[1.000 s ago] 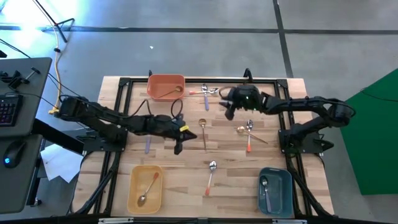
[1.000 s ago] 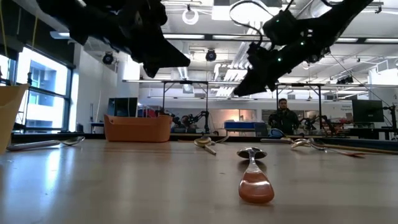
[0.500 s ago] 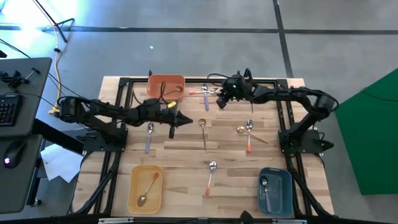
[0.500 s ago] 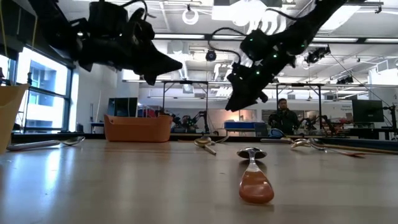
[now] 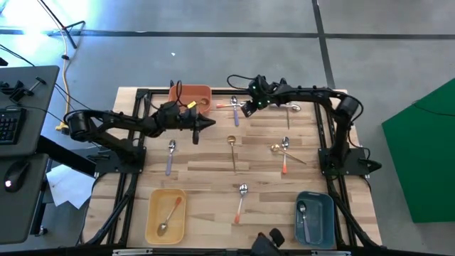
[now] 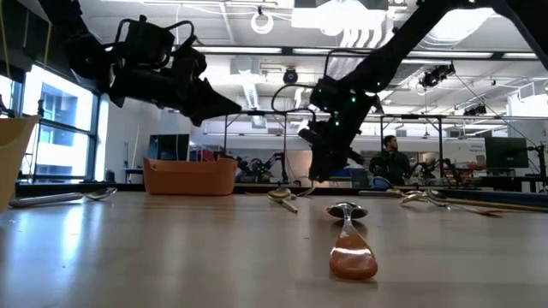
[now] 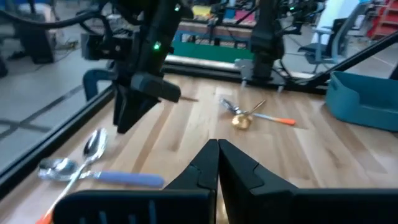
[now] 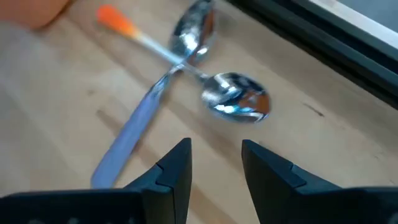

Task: Sort silverware by color (type)
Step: Put the top orange spoon into the yellow bin

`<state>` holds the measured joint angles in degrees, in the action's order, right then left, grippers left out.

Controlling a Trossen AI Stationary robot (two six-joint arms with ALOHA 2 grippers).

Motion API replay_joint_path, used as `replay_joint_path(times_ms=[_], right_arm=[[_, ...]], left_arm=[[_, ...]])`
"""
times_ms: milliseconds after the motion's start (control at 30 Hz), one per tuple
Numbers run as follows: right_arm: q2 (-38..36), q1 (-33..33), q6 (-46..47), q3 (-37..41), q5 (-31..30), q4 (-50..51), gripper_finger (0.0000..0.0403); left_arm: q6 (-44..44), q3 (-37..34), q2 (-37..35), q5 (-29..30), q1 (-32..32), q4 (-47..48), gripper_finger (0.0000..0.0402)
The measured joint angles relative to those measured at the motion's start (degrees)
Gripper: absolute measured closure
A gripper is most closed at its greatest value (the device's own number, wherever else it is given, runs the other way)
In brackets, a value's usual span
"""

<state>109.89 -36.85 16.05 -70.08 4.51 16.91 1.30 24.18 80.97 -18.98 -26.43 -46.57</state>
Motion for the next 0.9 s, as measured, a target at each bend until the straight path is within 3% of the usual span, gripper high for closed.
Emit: replay_joint_path(times_ms=[367, 900], right_arm=[[3.62, -4.68, 6.61, -0.05, 0.00, -4.06, 0.0277], [3.81, -5.74, 3.19, -0.05, 4.75, -11.80, 0.0277]], left_arm=[[0.00, -0.14, 0.00, 0.08, -2.31, -0.08, 0.0401], [0.11, -0.14, 0.00, -5.93, -4.75, 0.42, 0.0401]])
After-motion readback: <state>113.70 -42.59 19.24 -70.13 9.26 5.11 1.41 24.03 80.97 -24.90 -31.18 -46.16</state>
